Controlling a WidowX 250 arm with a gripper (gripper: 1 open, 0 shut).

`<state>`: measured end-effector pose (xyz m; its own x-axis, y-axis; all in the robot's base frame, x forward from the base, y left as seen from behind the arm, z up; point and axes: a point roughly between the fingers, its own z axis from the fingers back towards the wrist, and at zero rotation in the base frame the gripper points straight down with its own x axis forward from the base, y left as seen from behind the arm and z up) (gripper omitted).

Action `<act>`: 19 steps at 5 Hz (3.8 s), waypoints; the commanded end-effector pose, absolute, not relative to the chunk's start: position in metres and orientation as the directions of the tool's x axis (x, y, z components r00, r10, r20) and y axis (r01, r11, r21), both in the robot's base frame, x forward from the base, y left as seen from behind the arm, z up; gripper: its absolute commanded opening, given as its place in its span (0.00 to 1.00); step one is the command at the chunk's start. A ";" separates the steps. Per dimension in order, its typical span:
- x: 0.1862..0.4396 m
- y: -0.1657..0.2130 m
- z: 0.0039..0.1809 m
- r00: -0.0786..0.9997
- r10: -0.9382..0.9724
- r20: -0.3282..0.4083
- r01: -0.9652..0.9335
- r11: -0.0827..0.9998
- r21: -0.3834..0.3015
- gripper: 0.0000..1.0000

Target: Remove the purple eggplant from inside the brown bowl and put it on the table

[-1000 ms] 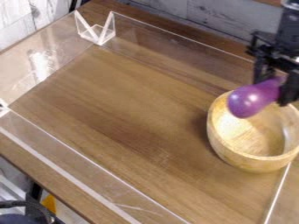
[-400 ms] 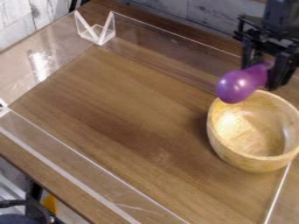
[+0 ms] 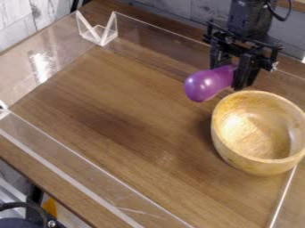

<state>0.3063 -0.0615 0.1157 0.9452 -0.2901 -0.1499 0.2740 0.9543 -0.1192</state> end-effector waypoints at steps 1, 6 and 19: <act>0.290 -0.044 0.133 0.961 -0.267 -0.071 0.259 0.960 -0.111 0.00; 0.220 0.023 0.053 0.995 0.044 -0.086 -0.057 0.985 -0.162 0.00; 0.255 0.009 0.027 0.981 0.177 0.075 -0.174 0.983 -0.052 0.00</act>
<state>0.2517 0.0055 0.0187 0.9831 0.1785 0.0408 -0.1763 0.9829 -0.0535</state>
